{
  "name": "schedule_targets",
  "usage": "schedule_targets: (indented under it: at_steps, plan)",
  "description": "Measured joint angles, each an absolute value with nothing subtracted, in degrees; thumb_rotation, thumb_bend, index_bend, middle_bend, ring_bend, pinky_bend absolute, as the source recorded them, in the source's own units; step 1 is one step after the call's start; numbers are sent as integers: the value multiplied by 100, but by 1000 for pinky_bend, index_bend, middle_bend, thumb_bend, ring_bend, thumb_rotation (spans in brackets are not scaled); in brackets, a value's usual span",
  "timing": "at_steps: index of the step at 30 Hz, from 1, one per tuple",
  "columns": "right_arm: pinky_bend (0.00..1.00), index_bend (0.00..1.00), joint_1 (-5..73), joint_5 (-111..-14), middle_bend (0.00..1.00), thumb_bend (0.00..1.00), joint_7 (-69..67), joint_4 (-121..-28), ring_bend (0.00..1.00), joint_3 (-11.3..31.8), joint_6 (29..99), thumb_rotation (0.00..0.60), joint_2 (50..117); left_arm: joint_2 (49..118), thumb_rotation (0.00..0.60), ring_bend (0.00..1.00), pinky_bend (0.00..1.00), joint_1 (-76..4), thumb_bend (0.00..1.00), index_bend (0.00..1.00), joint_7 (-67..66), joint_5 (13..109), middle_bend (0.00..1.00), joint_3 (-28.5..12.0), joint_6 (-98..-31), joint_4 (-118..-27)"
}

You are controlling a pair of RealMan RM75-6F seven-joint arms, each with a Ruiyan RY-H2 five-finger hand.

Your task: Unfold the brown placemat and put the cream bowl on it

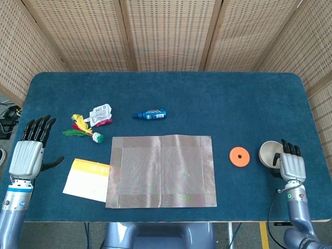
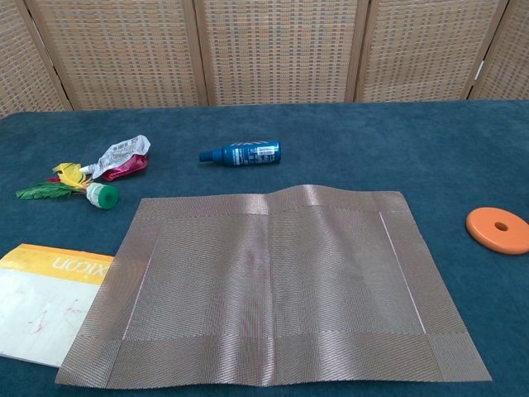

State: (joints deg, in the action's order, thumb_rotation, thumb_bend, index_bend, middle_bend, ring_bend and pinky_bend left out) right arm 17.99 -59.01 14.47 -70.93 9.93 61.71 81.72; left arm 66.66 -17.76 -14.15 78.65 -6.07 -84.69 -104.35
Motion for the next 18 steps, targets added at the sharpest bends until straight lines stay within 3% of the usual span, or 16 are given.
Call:
schedule_targets:
  at_steps: [10, 18]
  plan:
    - [0, 757, 1770, -6849, 0, 560, 823, -6858, 0, 876, 6740, 600, 8302, 6634, 600, 0, 0, -1745, 0, 0, -1359, 7877, 0, -661, -8379, -10443]
    - [0, 756, 2016, -8050, 0, 559, 756, -8057, 0, 713, 7038, 600, 7537, 6617, 600, 0, 0, -1745, 0, 0, -1365, 7882, 0, -673, -8261, -10450]
